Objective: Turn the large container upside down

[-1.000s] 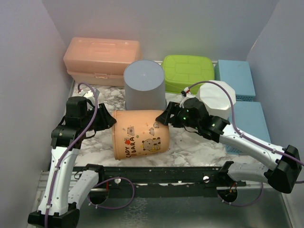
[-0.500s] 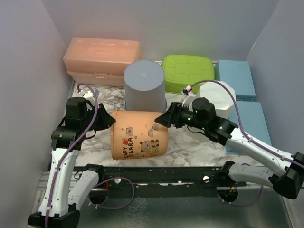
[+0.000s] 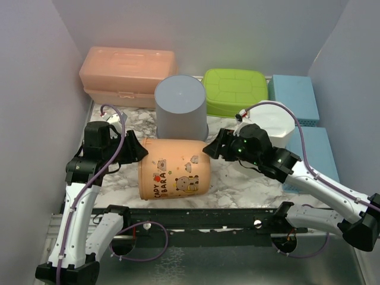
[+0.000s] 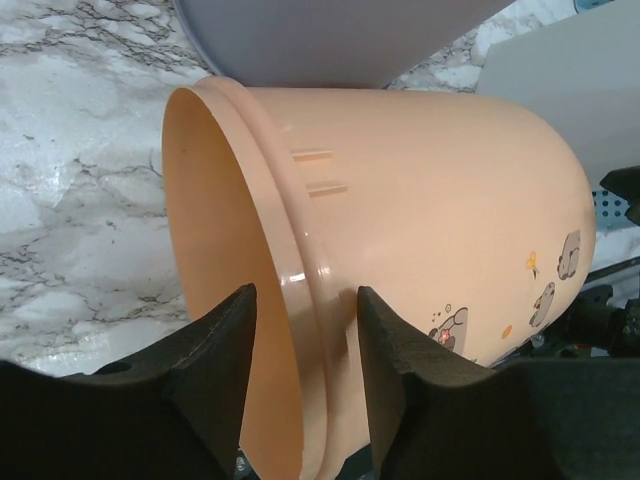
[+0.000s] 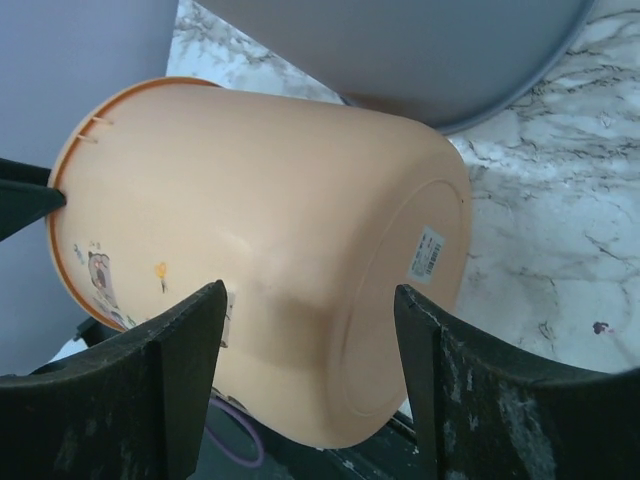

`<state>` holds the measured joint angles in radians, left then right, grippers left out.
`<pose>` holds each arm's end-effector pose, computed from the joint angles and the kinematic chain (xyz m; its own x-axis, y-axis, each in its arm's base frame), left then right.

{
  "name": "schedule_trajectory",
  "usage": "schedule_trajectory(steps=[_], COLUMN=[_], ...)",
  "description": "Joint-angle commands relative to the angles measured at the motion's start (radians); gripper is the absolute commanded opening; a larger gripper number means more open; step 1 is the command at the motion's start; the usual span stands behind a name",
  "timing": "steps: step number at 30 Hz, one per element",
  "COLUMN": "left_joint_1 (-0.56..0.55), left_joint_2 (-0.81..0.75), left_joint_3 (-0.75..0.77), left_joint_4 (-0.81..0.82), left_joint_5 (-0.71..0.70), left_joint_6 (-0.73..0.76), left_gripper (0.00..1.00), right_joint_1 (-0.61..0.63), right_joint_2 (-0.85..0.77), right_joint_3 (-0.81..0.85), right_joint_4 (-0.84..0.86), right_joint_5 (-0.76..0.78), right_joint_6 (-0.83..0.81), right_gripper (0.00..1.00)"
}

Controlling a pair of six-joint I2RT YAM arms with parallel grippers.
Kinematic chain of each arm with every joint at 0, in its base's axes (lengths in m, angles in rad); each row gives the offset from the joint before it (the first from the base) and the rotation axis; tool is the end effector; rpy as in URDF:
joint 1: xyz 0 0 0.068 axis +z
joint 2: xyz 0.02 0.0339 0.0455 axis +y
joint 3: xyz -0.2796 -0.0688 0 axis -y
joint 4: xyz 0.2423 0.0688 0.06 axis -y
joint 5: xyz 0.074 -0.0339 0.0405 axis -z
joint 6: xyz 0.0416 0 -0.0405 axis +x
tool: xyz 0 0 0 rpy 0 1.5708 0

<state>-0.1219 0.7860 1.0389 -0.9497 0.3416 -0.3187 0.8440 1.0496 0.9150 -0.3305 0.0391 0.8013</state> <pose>0.1262 -0.0295 0.3574 -0.7207 -0.2091 -0.6609 0.1514 0.8829 -0.4445 0.1555 0.1725 0.3311 -0.7270 0.2624 -0.6345 -0.2893 0.7209 0.6298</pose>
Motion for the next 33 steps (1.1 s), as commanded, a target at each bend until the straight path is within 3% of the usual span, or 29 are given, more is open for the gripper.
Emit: schedule_trajectory(steps=[1, 5, 9, 14, 19, 33], left_joint_1=[-0.003, -0.004, -0.004, -0.003, -0.003, -0.003], left_joint_2=[0.014, 0.028, 0.029, 0.025, 0.022, 0.023], left_joint_3=[-0.005, -0.003, 0.002, -0.006, -0.008, -0.004], left_joint_4=[-0.046, -0.067, -0.080, -0.075, -0.051, 0.012], left_joint_5=[0.023, -0.026, -0.068, -0.037, 0.036, 0.193], left_joint_6=[0.037, 0.046, 0.046, 0.057, 0.044, 0.018], left_gripper=[0.46, 0.40, 0.31, 0.25, 0.15, 0.12], right_joint_1=[0.002, 0.003, 0.002, 0.002, 0.003, 0.052], right_joint_2=[0.011, 0.030, 0.036, 0.037, 0.028, -0.040], right_joint_3=[-0.003, -0.073, -0.092, -0.052, -0.021, 0.026], right_joint_4=[-0.050, 0.086, 0.167, 0.183, 0.259, 0.286], right_joint_5=[-0.049, -0.200, -0.247, -0.281, -0.410, -0.442], right_joint_6=[-0.001, 0.054, 0.084, 0.026, -0.020, -0.044], right_gripper=[0.72, 0.71, 0.68, 0.58, 0.44, 0.43])
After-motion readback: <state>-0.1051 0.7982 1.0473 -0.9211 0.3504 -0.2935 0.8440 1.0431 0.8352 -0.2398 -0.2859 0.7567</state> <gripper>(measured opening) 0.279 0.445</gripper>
